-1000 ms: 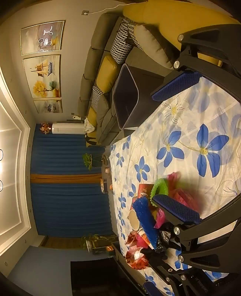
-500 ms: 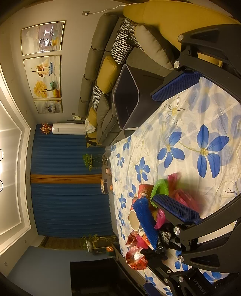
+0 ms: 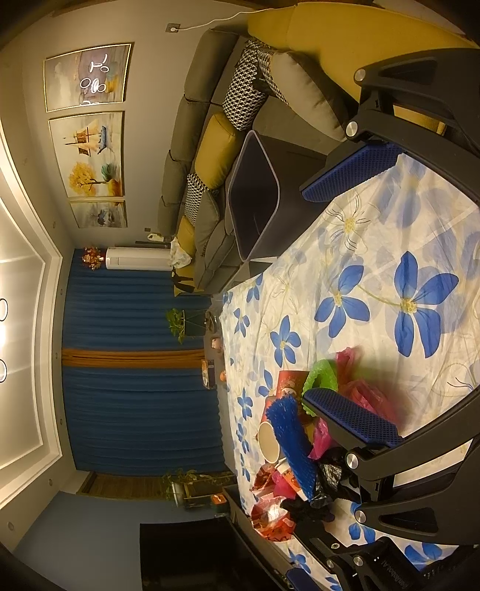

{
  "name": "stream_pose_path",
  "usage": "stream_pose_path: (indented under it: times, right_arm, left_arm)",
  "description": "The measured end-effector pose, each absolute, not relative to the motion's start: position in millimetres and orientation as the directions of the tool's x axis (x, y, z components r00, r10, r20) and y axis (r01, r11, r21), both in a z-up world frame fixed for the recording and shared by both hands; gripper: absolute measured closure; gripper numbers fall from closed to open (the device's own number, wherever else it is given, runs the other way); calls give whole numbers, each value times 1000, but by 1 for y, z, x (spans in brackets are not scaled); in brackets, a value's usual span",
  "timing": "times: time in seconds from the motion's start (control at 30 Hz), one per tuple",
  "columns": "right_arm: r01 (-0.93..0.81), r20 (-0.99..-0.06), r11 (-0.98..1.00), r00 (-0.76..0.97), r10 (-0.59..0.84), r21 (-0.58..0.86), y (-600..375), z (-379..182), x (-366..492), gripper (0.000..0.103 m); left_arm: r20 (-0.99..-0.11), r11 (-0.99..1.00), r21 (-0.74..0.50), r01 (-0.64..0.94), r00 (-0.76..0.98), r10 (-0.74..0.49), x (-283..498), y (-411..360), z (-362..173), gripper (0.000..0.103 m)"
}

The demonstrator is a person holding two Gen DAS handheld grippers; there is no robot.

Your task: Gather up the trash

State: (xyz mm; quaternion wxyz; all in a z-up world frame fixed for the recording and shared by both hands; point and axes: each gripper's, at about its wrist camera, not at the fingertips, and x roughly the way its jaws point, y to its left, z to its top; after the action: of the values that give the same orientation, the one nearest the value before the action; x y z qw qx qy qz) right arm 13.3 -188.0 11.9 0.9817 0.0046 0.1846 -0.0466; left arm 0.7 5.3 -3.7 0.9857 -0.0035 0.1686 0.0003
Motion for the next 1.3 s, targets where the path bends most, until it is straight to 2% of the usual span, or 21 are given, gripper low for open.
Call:
stream_pose_path:
  times: [1.3]
  right_arm:
    - [96, -361, 995, 928, -93, -9, -190, 13, 15, 5]
  left_arm:
    - [-329, 1000, -14, -13, 944, 7, 2, 7, -1, 15]
